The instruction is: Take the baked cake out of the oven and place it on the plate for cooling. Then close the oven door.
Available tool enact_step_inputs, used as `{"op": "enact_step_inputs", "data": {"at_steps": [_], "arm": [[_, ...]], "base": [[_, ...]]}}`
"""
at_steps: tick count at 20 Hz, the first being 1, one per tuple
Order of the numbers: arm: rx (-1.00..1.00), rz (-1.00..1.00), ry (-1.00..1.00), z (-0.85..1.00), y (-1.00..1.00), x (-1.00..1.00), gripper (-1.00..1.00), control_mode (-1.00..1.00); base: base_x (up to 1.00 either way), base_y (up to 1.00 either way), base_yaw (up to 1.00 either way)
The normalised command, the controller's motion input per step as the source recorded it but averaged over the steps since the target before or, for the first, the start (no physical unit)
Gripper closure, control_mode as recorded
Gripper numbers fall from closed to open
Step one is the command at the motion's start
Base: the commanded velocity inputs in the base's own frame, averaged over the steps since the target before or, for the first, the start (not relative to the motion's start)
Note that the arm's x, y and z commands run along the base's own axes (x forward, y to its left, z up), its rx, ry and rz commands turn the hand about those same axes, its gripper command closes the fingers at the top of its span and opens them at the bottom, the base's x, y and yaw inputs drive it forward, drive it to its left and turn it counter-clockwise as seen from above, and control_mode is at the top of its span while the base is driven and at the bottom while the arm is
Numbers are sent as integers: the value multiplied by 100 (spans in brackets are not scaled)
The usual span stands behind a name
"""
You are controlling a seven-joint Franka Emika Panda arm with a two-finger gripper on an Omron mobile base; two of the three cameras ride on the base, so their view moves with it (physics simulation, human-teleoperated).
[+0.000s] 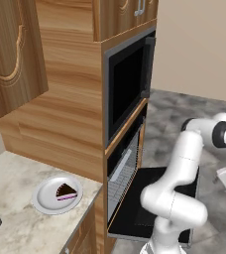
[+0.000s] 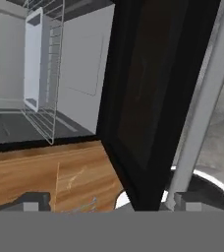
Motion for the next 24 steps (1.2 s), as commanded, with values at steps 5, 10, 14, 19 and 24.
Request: {"op": "enact_step_inputs", "data": {"at_steps": [5,10,14,19,24], "arm": [[0,0,-32,-63,16,-15,-100,-100],[0,0,-19,-38,13,0,-100,-100],[0,-1,-3,-22,0,9,-100,-100],[0,-2,0,-29,0,15,-100,-100],[0,0,0,-39,0,21,-100,-100]], "base": [[0,0,0],[0,0,0],[0,0,0],[0,0,0],[0,0,0]]}}
